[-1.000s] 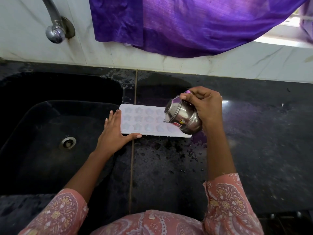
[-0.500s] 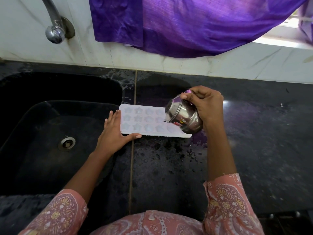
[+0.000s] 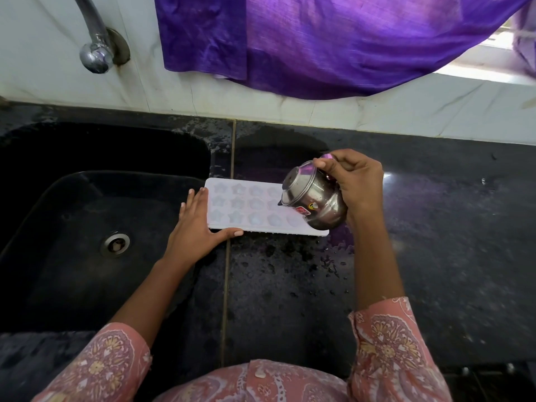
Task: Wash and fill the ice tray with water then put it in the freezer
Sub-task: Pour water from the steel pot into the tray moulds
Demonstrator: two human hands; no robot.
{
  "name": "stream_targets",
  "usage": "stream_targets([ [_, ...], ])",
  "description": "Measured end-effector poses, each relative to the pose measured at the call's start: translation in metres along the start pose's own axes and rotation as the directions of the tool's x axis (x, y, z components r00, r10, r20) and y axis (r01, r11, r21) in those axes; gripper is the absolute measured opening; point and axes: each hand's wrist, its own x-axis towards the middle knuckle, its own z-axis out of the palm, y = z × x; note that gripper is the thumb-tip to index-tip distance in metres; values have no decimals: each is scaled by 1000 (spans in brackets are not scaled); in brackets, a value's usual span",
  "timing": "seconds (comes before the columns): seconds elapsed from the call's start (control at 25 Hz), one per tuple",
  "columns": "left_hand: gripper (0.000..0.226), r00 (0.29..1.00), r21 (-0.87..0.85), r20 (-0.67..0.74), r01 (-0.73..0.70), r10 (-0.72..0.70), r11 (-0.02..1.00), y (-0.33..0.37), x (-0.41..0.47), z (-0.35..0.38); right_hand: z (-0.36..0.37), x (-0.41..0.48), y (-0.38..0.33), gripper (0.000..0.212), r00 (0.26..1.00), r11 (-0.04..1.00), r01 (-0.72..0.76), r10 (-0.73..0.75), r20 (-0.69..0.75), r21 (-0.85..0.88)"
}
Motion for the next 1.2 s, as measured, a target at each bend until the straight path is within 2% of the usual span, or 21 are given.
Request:
stream_targets([
  [0.32, 114, 1000, -1, -3, 9, -9, 1000, 0, 0, 0, 15, -1, 3, 16, 999, 999, -10, 9, 46, 40],
  [0.88, 119, 1000, 19, 8, 5, -6, 1000, 0, 1, 0, 25, -2, -4, 12, 990, 987, 96, -82, 111, -130],
  [1.2, 117, 1000, 14, 1, -2, 2, 1000, -2, 1, 1, 25, -1, -9, 10, 988, 983, 113, -94, 126, -148],
])
